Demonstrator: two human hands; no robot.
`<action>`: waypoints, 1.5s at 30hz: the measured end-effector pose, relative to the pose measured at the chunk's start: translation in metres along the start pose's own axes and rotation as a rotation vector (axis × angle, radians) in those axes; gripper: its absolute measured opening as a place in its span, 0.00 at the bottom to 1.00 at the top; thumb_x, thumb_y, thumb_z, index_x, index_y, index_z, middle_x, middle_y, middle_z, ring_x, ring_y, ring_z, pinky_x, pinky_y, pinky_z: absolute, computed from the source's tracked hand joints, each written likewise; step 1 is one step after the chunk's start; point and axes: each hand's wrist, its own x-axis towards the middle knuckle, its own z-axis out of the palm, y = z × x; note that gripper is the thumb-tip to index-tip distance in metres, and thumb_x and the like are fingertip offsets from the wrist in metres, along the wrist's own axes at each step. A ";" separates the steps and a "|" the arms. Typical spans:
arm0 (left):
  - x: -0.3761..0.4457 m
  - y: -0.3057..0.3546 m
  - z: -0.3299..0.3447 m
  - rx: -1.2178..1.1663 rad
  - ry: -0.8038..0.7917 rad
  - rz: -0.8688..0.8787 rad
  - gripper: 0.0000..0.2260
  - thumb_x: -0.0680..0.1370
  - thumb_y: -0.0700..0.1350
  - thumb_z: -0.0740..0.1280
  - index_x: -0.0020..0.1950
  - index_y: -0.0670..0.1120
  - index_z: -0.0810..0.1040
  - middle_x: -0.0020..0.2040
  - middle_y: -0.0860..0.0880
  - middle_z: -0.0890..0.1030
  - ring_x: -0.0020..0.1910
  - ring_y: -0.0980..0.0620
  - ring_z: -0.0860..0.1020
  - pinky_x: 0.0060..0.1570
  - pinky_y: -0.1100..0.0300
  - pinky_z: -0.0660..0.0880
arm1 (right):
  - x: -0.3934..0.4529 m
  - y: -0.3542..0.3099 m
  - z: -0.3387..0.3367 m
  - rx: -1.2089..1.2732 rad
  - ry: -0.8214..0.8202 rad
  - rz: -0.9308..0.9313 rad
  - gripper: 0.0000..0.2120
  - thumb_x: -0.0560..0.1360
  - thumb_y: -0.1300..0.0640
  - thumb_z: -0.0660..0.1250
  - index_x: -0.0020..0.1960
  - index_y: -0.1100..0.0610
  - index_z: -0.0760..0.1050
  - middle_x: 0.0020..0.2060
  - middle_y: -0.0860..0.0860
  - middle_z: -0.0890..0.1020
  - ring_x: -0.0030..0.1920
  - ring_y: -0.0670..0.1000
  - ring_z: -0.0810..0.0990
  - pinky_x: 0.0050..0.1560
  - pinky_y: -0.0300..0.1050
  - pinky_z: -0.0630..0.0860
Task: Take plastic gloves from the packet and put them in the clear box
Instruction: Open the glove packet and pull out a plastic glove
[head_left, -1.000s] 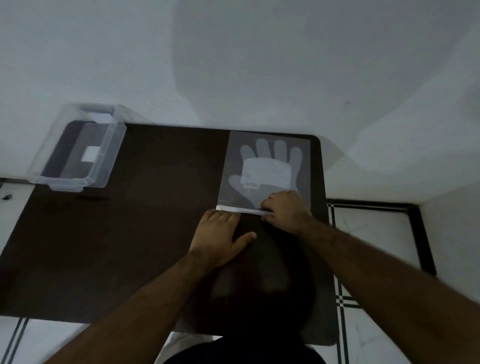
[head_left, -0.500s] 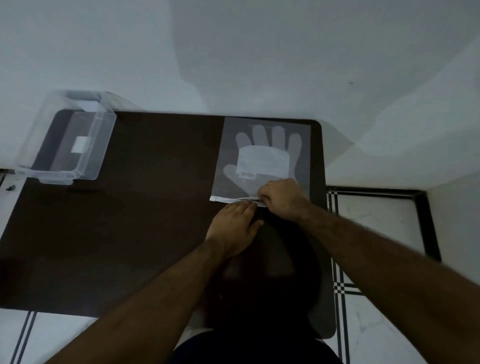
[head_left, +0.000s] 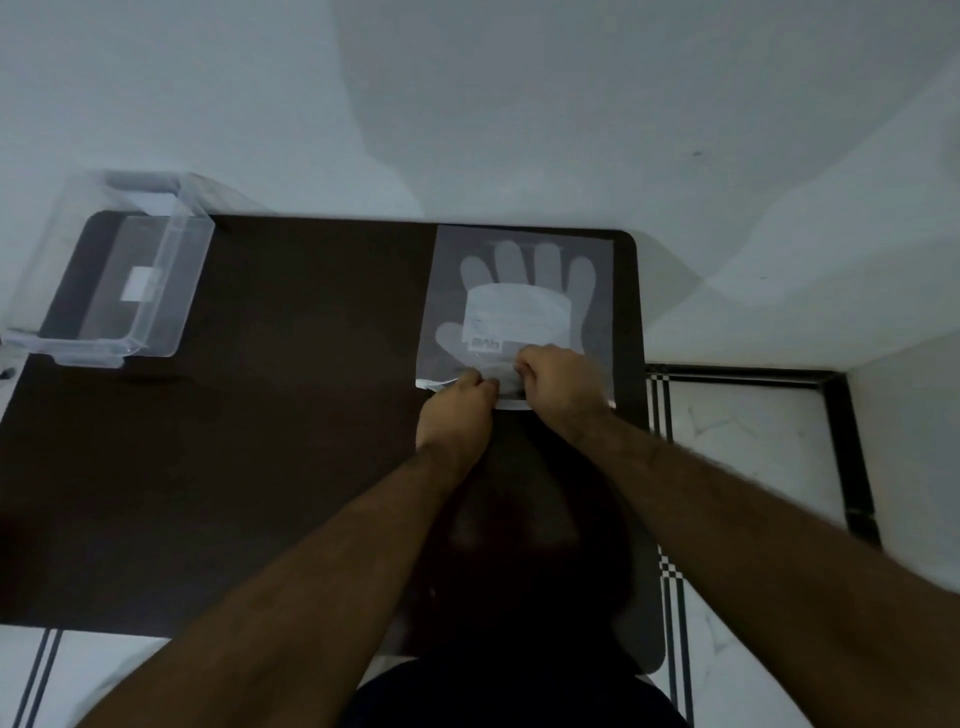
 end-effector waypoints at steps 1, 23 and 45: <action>0.004 0.000 -0.001 0.015 -0.004 0.003 0.12 0.85 0.44 0.64 0.67 0.49 0.81 0.62 0.46 0.79 0.53 0.44 0.82 0.49 0.49 0.81 | 0.000 0.001 0.001 0.014 0.010 -0.007 0.08 0.84 0.53 0.64 0.49 0.52 0.80 0.45 0.51 0.84 0.47 0.51 0.82 0.55 0.53 0.82; 0.043 0.007 -0.015 0.196 -0.060 0.109 0.09 0.85 0.41 0.63 0.57 0.46 0.83 0.59 0.44 0.85 0.57 0.44 0.83 0.55 0.49 0.79 | 0.009 0.010 0.012 -0.001 0.122 -0.074 0.08 0.83 0.59 0.66 0.47 0.59 0.80 0.41 0.56 0.84 0.41 0.56 0.82 0.48 0.58 0.82; 0.006 0.000 -0.021 0.227 0.009 0.280 0.12 0.85 0.44 0.63 0.68 0.45 0.78 0.60 0.44 0.80 0.56 0.44 0.79 0.48 0.50 0.76 | 0.053 0.000 -0.020 -0.201 -0.374 0.095 0.28 0.86 0.36 0.45 0.85 0.42 0.55 0.87 0.53 0.50 0.85 0.64 0.48 0.79 0.77 0.53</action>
